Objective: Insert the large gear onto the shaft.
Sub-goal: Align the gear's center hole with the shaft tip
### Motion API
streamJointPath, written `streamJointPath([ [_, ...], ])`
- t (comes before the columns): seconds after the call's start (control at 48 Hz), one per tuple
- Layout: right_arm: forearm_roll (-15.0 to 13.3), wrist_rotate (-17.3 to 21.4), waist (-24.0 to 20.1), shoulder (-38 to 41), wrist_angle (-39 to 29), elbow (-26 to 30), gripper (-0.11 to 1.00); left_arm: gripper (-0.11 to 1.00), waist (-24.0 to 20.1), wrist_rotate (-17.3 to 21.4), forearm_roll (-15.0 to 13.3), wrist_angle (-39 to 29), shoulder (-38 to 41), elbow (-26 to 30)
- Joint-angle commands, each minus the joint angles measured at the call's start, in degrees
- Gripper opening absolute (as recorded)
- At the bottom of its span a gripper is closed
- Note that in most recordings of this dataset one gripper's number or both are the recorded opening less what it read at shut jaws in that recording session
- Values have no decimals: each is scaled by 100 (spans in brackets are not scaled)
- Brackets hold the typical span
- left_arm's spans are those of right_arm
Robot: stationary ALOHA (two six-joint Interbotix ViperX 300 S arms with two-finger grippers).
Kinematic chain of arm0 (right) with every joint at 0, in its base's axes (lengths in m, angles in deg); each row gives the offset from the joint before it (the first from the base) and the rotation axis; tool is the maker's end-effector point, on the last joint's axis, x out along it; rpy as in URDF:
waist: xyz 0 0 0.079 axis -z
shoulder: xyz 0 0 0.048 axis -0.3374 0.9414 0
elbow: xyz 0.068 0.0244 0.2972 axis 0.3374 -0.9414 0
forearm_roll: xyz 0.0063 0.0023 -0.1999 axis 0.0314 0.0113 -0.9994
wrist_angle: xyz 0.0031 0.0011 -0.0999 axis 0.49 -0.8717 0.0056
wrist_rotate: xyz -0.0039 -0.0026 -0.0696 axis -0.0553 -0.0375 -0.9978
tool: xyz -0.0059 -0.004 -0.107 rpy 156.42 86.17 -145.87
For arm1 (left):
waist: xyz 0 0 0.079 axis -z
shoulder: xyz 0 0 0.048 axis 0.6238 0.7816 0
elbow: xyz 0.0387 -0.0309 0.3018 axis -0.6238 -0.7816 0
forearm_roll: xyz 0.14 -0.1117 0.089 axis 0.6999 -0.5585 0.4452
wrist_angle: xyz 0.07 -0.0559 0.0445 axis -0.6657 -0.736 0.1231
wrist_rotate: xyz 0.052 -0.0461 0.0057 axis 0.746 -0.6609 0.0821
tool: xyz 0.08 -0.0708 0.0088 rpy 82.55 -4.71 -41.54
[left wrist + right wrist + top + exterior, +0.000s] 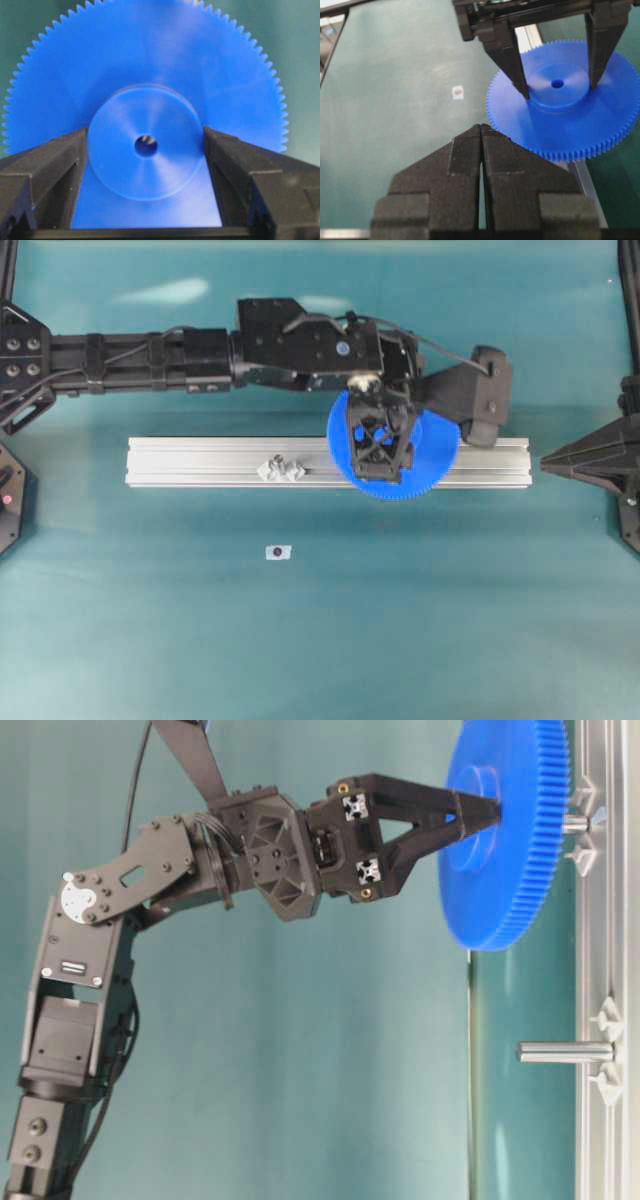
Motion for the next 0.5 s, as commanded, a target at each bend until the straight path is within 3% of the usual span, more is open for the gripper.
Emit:
streamJointPath([
  [0.0,-9,53,9,35,44,53,1,77,-158,26,18,18,-141,105],
  [0.479,-9,53,9,35,62,53,1,77,-167,-18,18,18,-185,-88],
])
